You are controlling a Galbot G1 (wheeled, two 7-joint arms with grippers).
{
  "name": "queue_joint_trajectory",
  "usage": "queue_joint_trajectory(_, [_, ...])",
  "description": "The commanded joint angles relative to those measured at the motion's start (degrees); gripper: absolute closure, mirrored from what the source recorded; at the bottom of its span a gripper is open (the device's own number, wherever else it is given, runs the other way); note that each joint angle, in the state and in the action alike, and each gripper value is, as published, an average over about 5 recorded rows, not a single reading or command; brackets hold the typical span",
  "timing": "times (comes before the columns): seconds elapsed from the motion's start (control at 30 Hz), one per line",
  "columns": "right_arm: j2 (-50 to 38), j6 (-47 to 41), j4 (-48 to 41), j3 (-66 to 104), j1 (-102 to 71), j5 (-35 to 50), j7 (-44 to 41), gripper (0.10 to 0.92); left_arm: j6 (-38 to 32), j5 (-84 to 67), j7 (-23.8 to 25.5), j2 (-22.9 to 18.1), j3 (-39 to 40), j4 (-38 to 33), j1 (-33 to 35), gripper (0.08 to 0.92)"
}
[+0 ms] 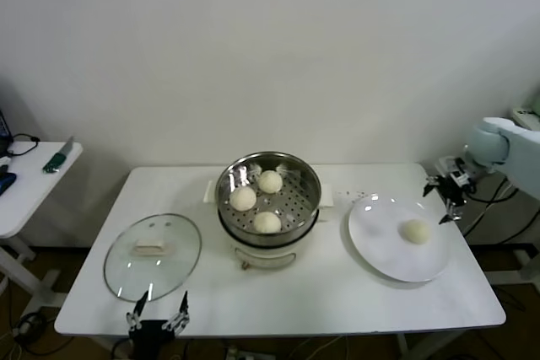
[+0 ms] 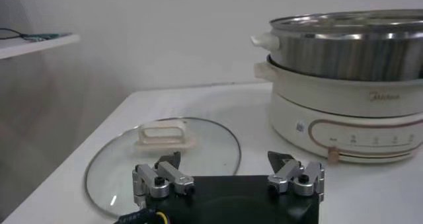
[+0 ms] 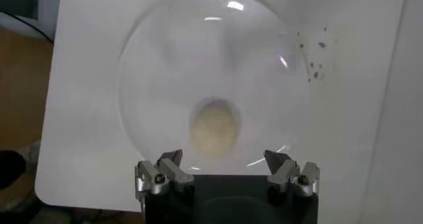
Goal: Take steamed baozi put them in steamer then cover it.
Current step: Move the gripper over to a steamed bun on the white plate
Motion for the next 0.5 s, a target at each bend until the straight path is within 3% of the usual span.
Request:
queue_joint_trajectory(0.03, [-0.81, -0.76, -5.62, 12.42, -15.18, -5.92, 1.12, 0.203, -0.02, 0.56, -0.01, -0.19, 0.16, 0.11, 0.17, 0.177])
queue_joint_trajectory(0.5, [5.31, -0.98, -10.98, 19.65, -21.25, -8.02, 3.18, 0.203, -0.06, 0.80, -0.02, -0.23, 0.07, -0.07, 0.79, 0.177])
